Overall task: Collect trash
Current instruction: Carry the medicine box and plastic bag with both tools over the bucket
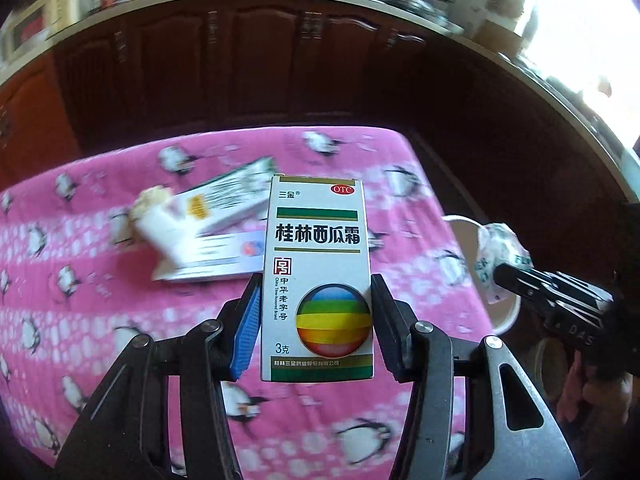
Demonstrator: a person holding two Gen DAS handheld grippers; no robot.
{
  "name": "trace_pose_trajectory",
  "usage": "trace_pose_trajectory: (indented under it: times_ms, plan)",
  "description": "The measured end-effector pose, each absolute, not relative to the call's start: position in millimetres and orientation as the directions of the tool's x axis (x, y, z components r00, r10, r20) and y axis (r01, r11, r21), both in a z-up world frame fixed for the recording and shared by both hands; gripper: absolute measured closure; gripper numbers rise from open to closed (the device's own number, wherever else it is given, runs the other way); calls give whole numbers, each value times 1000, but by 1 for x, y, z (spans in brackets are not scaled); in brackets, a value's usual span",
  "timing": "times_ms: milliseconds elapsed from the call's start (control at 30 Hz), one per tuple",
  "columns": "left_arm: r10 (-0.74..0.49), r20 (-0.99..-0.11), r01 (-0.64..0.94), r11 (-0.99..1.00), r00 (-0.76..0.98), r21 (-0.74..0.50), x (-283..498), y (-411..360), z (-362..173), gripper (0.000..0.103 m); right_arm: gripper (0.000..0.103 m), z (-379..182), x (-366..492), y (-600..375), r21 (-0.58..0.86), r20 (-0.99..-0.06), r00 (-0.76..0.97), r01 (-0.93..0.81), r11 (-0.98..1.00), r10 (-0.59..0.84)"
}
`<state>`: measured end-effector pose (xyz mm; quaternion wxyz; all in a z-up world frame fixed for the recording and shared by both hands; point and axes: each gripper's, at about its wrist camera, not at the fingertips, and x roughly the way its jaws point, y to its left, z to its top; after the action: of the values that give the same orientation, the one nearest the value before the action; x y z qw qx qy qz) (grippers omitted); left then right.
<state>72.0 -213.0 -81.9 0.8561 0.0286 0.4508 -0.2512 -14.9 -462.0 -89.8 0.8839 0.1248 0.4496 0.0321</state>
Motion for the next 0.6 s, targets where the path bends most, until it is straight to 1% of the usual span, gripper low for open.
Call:
trace_pose_trajectory:
  times_ms: [367,600]
  plan:
    - [-502,-780,615,764,374,-197,62,-331,-76,54,91,-88,-60,-560,241,-791,610,247,939,42]
    - [-552,-793,645,710,259,-283,65,-392,-92,54,91,-98,-79,-611,243,-810,586,359,901,-15]
